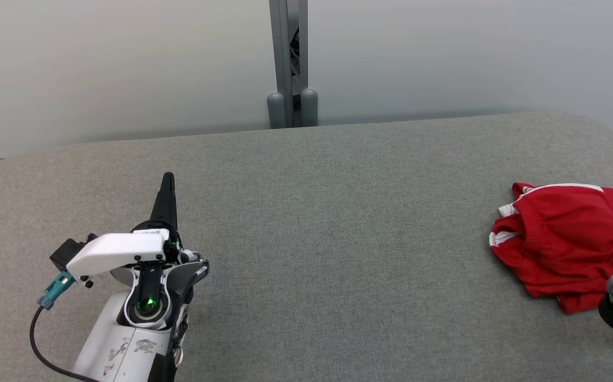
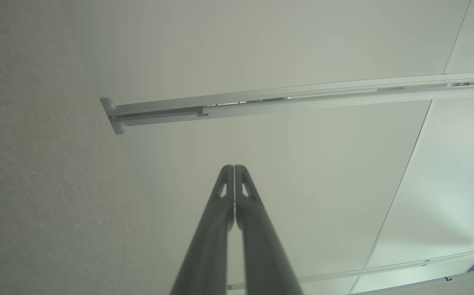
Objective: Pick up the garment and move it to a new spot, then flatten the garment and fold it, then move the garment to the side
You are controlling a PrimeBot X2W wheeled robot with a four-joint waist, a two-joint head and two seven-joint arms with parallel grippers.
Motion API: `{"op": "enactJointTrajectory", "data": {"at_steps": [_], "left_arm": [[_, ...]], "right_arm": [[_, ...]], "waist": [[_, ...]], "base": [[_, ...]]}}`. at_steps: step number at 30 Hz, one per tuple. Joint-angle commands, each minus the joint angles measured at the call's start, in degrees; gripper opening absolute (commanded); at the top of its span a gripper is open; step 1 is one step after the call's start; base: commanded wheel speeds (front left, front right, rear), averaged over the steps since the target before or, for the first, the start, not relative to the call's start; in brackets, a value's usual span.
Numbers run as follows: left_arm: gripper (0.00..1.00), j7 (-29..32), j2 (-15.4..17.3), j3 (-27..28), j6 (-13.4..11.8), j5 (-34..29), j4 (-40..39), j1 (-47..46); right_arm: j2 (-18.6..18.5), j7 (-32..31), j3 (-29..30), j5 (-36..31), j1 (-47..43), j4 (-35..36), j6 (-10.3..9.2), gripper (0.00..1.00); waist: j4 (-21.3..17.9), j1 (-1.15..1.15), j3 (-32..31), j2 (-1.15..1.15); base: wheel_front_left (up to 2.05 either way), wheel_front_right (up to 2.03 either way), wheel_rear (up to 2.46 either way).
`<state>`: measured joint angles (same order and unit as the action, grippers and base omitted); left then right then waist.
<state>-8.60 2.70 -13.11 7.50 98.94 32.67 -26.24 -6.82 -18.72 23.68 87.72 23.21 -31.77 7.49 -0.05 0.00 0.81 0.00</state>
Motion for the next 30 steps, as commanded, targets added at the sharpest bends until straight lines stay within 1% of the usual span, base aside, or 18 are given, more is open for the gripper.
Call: {"op": "enactJointTrajectory", "data": {"at_steps": [1, 30], "left_arm": [[0.0, 0.05, 0.13, 0.23, 0.24, -0.03, 0.16, -0.47], [0.0, 0.04, 0.13, 0.21, 0.24, -0.02, 0.14, -0.46]], "right_arm": [[-0.39, -0.03, -0.01, 0.25, 0.41, 0.11, 0.0, 0.0], [-0.68, 0.51, -0.7, 0.83, 0.19, 0.08, 0.0, 0.0]], "waist": [[0.0, 0.0, 0.0, 0.0], [0.0, 0.0, 0.0, 0.0]], "base": [[0.0, 0.0, 0.0], [0.0, 0.0, 0.0]]}}
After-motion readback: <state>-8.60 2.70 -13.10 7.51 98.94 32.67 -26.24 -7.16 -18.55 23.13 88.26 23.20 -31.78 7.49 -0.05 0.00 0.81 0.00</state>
